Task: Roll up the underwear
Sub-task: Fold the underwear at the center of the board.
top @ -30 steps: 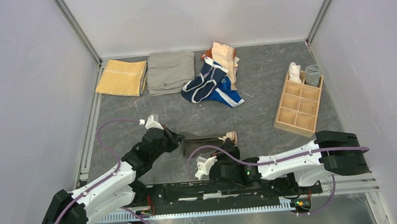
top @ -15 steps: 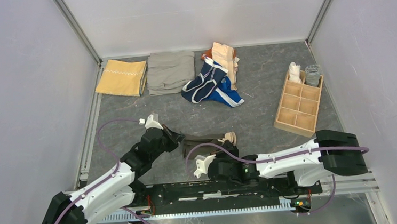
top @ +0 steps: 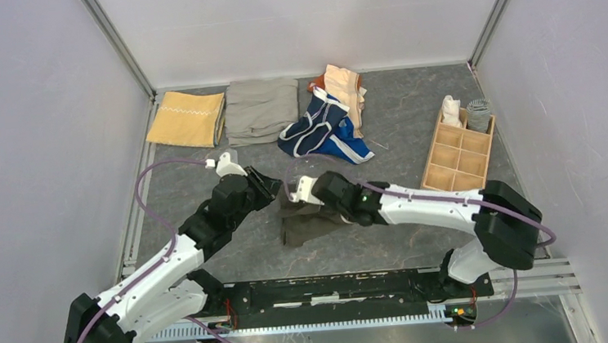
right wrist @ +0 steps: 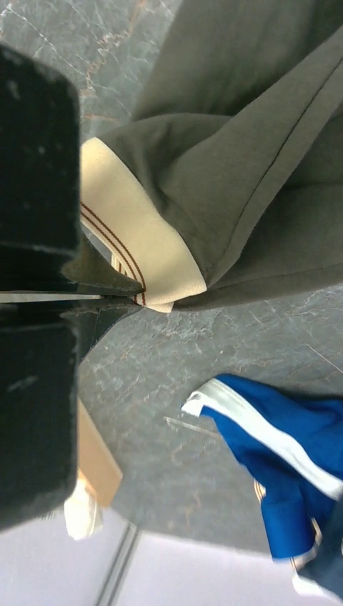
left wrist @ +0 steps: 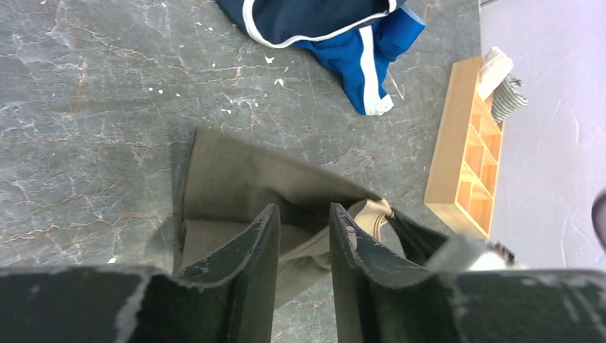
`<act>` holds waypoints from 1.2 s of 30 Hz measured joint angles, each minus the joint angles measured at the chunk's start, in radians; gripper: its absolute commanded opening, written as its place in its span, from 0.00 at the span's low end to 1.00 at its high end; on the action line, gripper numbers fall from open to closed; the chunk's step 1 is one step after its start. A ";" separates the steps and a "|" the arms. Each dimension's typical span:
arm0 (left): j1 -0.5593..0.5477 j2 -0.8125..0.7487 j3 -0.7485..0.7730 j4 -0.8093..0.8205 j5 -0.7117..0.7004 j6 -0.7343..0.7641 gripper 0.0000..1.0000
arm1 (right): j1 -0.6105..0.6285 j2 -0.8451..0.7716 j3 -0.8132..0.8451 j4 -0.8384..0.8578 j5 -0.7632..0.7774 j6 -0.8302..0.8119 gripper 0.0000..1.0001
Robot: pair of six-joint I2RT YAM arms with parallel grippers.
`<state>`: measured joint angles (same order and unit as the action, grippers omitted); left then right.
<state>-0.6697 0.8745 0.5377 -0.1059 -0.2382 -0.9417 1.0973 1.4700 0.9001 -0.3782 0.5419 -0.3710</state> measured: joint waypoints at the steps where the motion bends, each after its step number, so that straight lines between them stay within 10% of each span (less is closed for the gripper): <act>1: 0.000 0.001 0.004 -0.006 -0.002 0.005 0.42 | -0.040 0.022 0.024 -0.012 -0.040 0.010 0.00; 16: 0.000 0.108 0.027 -0.045 0.079 0.137 0.40 | -0.533 0.098 0.016 -0.082 -0.400 0.266 0.00; 36: -0.377 0.435 0.076 0.223 0.180 0.235 0.27 | -0.538 -0.395 -0.555 0.272 -0.813 0.749 0.00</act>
<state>-1.0470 1.3090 0.6136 0.1173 -0.0582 -0.7071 0.5591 1.0752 0.3454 -0.1059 -0.2714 0.3782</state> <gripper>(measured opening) 0.290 0.009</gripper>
